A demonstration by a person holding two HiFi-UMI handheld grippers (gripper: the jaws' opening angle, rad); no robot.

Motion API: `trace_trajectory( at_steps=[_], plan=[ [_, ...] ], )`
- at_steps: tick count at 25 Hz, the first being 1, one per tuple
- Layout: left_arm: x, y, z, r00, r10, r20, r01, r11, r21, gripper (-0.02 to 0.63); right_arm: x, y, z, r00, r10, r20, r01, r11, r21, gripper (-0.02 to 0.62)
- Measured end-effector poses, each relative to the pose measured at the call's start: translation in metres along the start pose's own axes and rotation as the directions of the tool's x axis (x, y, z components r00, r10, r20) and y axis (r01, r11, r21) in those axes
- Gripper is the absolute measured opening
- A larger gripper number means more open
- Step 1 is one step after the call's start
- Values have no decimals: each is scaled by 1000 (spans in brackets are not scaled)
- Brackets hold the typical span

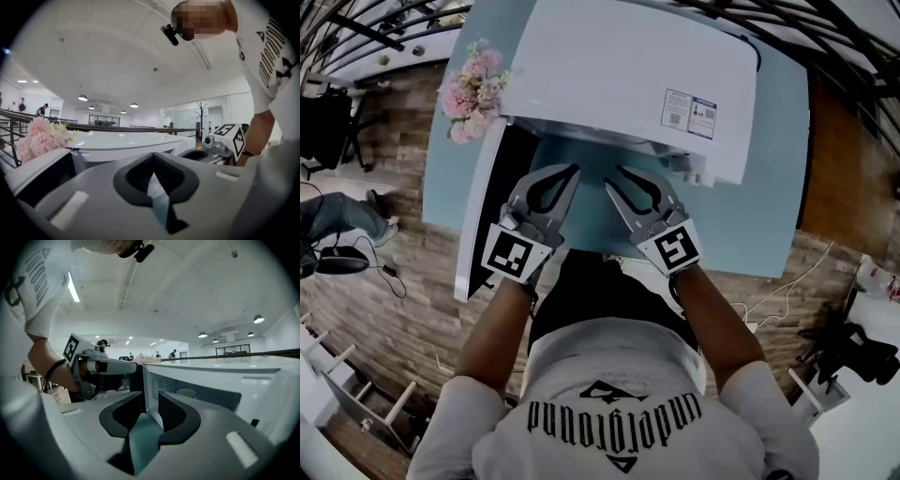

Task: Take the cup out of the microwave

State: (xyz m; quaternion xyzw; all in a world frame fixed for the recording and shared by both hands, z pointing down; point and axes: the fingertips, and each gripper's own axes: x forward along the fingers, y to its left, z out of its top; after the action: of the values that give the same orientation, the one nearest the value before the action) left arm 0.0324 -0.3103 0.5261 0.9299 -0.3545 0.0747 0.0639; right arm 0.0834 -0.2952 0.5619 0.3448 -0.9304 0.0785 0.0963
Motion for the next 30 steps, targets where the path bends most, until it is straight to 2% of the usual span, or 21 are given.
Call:
trace_trajectory(
  at_steps=[6, 12, 16, 20, 30],
  plan=[
    [13, 19, -35, 1000, 11, -13, -11, 1000, -16, 51, 40, -25, -38, 1000, -16, -3, 16, 1000, 16, 94],
    [21, 27, -54, 1000, 14, -18, -14, 999, -42, 51, 71, -43, -63, 998, -60, 6, 60, 998, 28, 94],
    [25, 29, -64, 1000, 1, -24, -2, 998, -56, 51, 87, -58, -70, 993, -117, 3, 117, 992, 46, 104],
    [26, 27, -73, 999, -17, -34, 15, 998, -67, 51, 99, -67, -75, 991, -136, -5, 136, 990, 44, 104],
    [26, 28, -84, 999, -24, -33, 19, 992, -126, 51, 129, -72, -67, 991, -131, 13, 130, 991, 42, 102]
  ],
)
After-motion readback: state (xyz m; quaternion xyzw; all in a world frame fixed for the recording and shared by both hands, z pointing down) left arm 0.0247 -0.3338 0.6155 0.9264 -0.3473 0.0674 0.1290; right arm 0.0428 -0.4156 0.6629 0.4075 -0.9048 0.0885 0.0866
